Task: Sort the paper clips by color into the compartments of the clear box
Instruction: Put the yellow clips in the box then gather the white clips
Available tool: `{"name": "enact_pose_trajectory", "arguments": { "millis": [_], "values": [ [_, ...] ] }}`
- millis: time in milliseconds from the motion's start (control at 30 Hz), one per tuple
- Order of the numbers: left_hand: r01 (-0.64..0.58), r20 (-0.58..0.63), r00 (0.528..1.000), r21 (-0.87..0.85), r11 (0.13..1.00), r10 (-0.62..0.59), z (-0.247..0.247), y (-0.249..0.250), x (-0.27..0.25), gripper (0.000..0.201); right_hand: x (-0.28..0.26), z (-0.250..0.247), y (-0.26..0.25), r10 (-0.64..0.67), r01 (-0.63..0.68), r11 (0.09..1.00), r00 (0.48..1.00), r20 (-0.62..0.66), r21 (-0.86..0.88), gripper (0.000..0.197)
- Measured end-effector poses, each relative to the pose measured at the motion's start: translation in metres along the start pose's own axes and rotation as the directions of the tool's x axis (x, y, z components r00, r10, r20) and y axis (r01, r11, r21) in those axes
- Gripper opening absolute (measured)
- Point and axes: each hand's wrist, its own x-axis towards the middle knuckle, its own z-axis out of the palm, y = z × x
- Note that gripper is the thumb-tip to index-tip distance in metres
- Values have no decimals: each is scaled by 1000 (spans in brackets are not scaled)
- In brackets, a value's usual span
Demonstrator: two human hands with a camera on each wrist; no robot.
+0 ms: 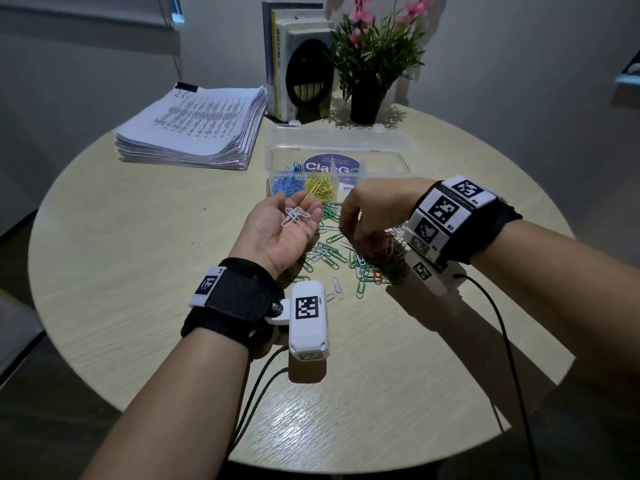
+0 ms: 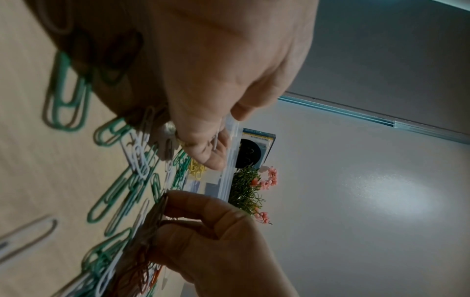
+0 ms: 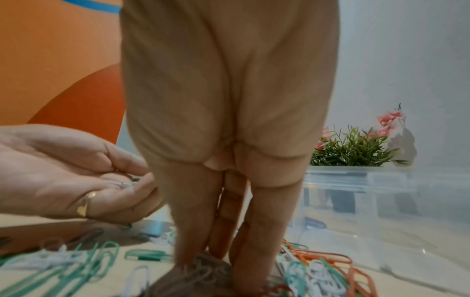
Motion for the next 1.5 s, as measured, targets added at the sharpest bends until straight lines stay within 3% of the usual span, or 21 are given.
{"name": "enact_pose_trajectory", "arguments": {
  "millis": [267,567,800,967,1067,1133,1267,1333,1400,1500],
  "values": [
    [-6,1,1000,-3,1000,6,1,0,-3,36,6,5,-5,-35,34,999,998,-59,-31,23],
    [-11,-1,1000,-4,1000,11,1,0,-2,36,11,11,-6,65,-63,997,997,-44,36,27],
    [-12,-5,1000,7,1000,12,0,1,-2,36,10,13,-9,39,-39,999,997,-73,13,23],
    [-16,-2,1000,44,999,16,-1,2,-3,37,7,5,3,35,-9,973,993,-109,232,4],
    [-11,5,1000,77,997,11,0,1,-3,36,5,-4,6,44,2,841,997,-71,540,18],
    [-3,17,1000,96,995,1,1,0,-4,36,2,-11,1,26,29,774,997,-78,632,20],
    [36,49,998,23,999,-37,1,-2,-4,36,1,-24,-18,-33,107,763,991,-127,638,11],
    [50,70,996,21,999,-51,1,-2,-4,39,3,-26,-26,-46,148,785,982,-183,601,18],
    [56,84,995,16,998,-57,1,-2,-5,43,4,-27,-28,-29,168,823,966,-256,542,27],
    [53,59,997,-5,999,-52,3,-2,-7,43,4,-28,-21,45,131,809,958,-284,573,21]
  ]
}}
